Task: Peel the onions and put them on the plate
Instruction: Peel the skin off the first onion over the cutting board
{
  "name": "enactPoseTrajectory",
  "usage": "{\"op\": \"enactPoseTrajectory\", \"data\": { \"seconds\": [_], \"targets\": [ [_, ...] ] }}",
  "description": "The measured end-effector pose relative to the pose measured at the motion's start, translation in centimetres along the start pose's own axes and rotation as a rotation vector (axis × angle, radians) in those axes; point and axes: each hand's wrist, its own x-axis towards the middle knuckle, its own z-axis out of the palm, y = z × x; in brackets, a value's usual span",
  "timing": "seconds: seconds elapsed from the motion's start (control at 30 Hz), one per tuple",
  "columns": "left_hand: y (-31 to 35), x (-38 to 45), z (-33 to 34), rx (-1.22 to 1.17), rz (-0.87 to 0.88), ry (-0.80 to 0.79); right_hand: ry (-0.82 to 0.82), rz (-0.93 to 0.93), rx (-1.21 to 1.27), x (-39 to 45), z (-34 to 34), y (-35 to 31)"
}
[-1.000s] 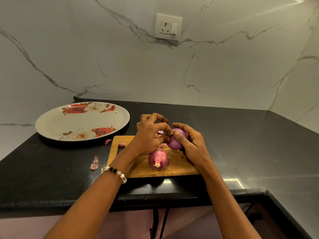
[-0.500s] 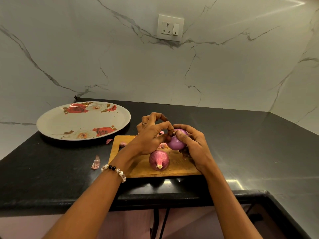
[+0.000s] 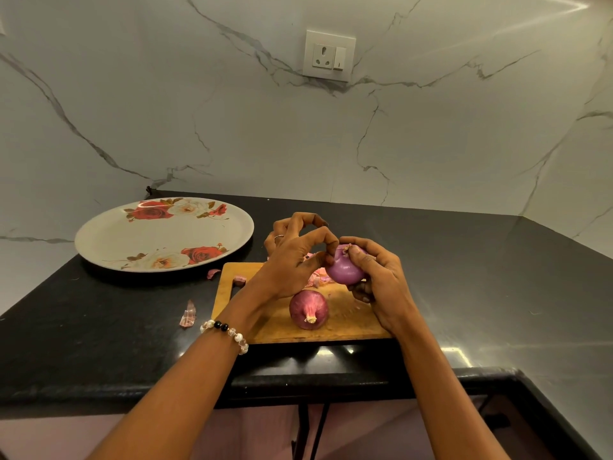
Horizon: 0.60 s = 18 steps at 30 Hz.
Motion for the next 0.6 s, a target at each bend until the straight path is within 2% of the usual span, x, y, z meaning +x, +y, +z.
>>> {"op": "enactPoseTrajectory", "data": {
  "seconds": [0.27,0.43,0.6],
  "targets": [
    [-0.7,-0.1,0.2,0.004,0.098,0.116,0.014,0.010,0.027,0.2,-0.1,0.2],
    [-1.1,-0.3,0.1,0.179,0.138,0.221,0.072,-0.031,-0.104,0.5,-0.2,0.8],
    [-1.3,-0.6,0.2,0.283,0.115,0.215,0.083,-0.050,-0.149,0.4,0.0,0.6]
  ]
}}
